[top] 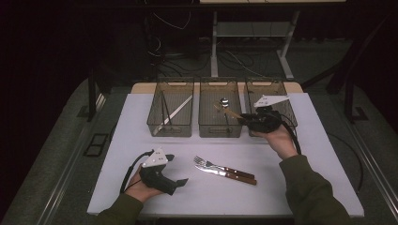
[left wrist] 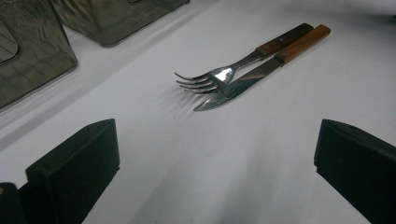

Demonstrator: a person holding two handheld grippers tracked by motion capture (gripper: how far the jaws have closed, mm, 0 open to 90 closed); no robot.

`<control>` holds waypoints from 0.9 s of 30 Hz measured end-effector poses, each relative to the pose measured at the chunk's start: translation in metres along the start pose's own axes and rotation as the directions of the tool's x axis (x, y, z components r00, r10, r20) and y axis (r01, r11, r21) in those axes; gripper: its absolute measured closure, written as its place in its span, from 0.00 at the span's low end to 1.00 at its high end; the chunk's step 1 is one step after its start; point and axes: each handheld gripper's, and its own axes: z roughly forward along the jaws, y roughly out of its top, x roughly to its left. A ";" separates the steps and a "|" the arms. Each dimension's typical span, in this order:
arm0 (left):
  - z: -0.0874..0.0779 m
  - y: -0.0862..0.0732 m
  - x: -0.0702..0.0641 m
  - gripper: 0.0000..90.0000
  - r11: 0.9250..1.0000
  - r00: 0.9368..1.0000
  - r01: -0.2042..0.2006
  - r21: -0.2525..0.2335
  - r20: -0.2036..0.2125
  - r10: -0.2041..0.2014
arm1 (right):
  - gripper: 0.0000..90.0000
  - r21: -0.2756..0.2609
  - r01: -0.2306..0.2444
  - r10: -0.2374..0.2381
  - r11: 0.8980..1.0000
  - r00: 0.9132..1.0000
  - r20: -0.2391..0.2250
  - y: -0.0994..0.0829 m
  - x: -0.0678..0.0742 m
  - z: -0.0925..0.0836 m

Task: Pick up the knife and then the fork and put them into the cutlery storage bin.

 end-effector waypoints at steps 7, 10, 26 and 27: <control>0.000 0.000 0.000 0.00 1.000 1.000 0.007 -0.007 0.003 -0.007 | 0.81 0.085 -0.029 0.027 0.996 0.999 0.032 0.014 -0.005 0.031; 0.000 0.000 0.000 0.00 1.000 1.000 0.006 -0.007 0.003 -0.006 | 0.81 0.114 -0.035 0.030 0.993 0.999 0.043 0.016 -0.008 0.042; 0.000 0.000 0.000 0.00 1.000 1.000 0.006 -0.007 0.003 -0.006 | 0.66 0.073 -0.074 0.071 0.995 0.996 0.044 0.019 -0.012 0.041; 0.000 0.000 0.000 0.00 1.000 1.000 0.006 -0.006 0.003 -0.006 | 0.65 0.070 -0.073 0.071 0.995 0.997 0.034 0.019 -0.011 0.039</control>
